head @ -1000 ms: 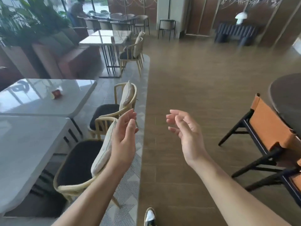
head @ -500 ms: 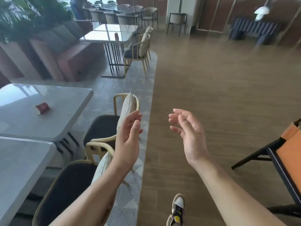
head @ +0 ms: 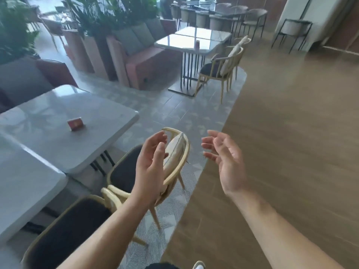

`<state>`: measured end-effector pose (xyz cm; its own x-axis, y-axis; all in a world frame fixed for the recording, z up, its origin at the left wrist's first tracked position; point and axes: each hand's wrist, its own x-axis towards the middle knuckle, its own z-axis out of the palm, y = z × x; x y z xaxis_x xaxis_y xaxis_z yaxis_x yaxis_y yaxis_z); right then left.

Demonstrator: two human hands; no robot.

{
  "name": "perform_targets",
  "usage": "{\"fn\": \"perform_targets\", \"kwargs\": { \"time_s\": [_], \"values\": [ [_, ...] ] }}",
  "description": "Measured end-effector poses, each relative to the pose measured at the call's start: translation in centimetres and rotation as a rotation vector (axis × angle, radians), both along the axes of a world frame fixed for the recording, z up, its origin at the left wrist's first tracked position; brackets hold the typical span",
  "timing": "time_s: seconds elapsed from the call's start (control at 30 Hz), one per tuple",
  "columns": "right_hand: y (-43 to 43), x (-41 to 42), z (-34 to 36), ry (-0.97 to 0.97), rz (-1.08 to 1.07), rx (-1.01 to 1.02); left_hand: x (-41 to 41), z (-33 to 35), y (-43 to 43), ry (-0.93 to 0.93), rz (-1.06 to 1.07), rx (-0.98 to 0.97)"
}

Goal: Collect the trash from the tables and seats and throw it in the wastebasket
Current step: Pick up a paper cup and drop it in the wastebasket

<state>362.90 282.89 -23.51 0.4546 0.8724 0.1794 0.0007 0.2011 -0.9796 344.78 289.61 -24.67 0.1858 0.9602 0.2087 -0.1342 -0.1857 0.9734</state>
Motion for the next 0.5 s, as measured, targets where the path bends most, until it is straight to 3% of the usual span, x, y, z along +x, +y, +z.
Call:
{"fn": "perform_targets", "kwargs": {
  "time_s": [0.5],
  "values": [
    [21.6,1.8,-1.4,-0.002,0.414,-0.030,0.3,-2.1,14.1,0.055,0.460,-0.005]
  ]
}}
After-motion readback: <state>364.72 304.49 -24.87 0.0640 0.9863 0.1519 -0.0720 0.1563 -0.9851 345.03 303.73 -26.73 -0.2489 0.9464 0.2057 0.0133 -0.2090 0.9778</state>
